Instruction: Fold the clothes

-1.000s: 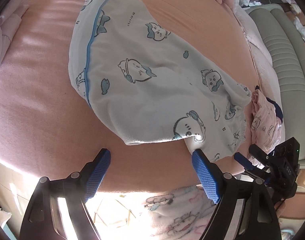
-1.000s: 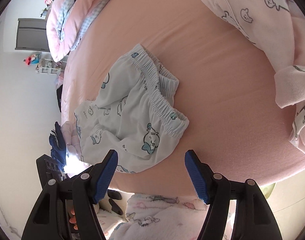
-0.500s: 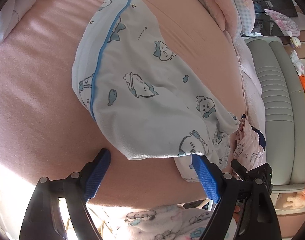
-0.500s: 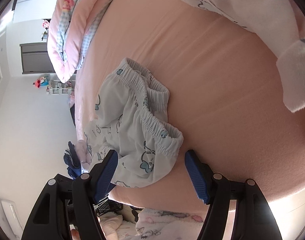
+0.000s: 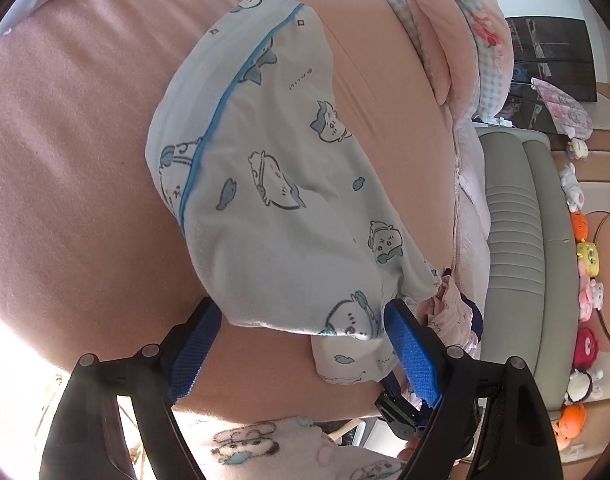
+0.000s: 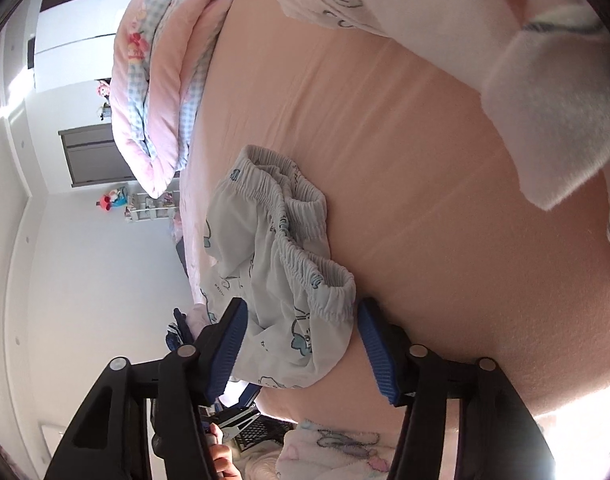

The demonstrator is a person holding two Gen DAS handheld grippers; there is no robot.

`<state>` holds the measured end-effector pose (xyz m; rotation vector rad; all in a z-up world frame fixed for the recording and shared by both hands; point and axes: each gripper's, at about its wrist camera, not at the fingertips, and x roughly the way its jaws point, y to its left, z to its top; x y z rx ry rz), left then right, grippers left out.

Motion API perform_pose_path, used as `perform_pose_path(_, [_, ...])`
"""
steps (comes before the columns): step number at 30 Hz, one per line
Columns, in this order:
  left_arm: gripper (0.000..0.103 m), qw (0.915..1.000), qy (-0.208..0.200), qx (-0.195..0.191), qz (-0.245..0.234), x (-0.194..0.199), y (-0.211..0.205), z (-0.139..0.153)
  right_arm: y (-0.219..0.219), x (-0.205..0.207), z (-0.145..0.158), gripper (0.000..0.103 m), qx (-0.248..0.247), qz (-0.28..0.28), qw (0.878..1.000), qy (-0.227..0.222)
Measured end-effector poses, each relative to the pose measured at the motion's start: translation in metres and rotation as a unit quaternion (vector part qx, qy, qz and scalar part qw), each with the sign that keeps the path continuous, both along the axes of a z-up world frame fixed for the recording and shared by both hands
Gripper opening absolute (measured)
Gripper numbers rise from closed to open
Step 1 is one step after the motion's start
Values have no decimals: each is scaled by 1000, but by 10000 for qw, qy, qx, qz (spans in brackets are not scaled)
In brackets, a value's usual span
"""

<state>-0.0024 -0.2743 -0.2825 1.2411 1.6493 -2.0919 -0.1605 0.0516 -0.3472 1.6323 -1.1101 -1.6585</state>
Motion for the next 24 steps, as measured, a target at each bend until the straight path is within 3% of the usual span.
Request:
perform_pose_path(3, [83, 9996, 212, -108, -136, -10, -2, 12, -9, -1, 4, 48, -28, 197, 9998, -10])
perform_pose_path(6, [83, 9997, 34, 252, -12, -15, -8, -5, -20, -6, 6, 49, -176, 479, 9987, -69])
perform_pose_path(9, [83, 9992, -28, 399, 63, -11, -10, -19, -28, -17, 6, 49, 298, 710, 9969, -124])
perform_pose_path(15, [83, 9919, 374, 1108, 504, 7, -23, -37, -18, -16, -12, 48, -138, 545, 9979, -332])
perform_pose_path(18, [83, 9843, 515, 1500, 776, 11, -31, -42, -7, -13, -23, 40, -443, 304, 9974, -477])
perform_pose_path(20, [83, 9854, 614, 1408, 735, 7, -34, -35, -8, -16, -26, 26, -282, 393, 9968, -630])
perform_pose_path(22, [83, 9882, 709, 1209, 619, 1, -34, -27, -12, -22, -24, 26, -123, 522, 9957, -751])
perform_pose_path(24, [83, 9868, 780, 1279, 611, -5, -33, -28, -17, -26, -17, 26, 131, 781, 9952, -570])
